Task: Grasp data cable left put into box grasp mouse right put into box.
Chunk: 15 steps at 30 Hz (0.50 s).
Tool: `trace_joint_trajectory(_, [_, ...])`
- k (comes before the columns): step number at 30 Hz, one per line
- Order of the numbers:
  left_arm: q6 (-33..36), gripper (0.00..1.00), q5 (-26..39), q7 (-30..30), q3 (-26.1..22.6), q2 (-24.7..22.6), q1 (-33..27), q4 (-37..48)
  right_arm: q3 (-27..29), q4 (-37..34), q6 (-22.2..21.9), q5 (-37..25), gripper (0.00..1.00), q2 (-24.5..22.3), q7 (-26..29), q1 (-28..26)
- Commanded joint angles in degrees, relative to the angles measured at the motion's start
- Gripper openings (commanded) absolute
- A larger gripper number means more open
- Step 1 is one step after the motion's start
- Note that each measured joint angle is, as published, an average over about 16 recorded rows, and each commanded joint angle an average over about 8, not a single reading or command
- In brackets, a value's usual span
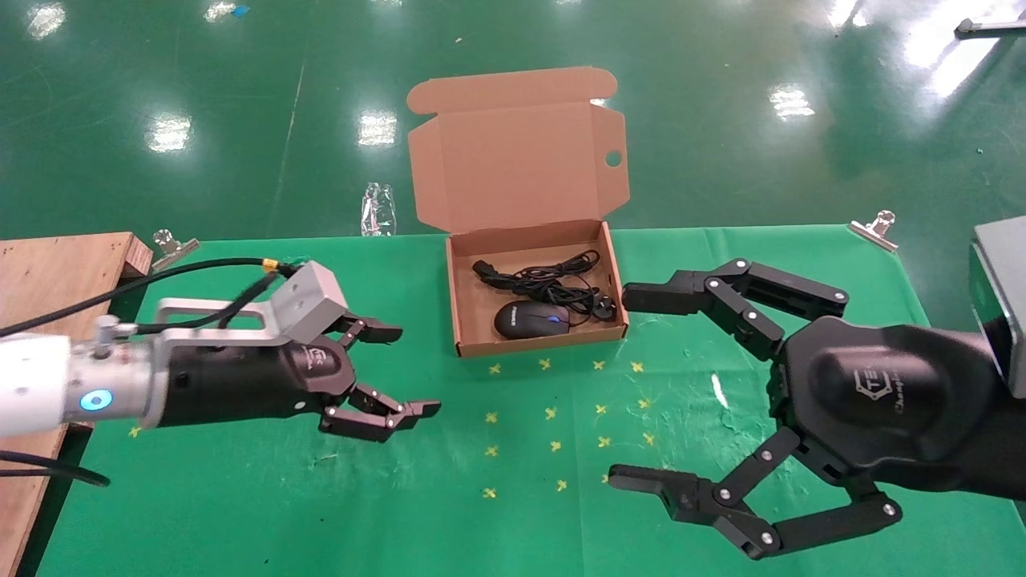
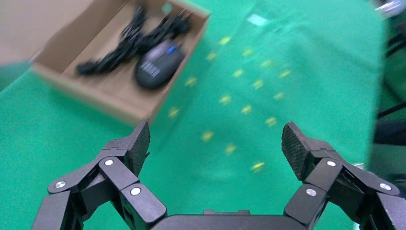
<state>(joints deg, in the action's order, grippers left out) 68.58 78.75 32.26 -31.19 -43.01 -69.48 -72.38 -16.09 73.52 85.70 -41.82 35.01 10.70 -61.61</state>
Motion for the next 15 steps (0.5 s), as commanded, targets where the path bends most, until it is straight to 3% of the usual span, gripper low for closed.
trace_joint_trajectory(1, [1.7,1.00,-3.6,-2.1,1.5,0.8,0.8,-0.1,0.0,0.0,0.0,0.0,1.00,0.0,0.0,0.0])
trace_joint_trajectory(15, [13.4,1.00,-28.9,-16.8,11.9,6.3,6.2,-0.9,-0.1,0.0,0.0,0.0,1.00,0.0,0.0,0.0])
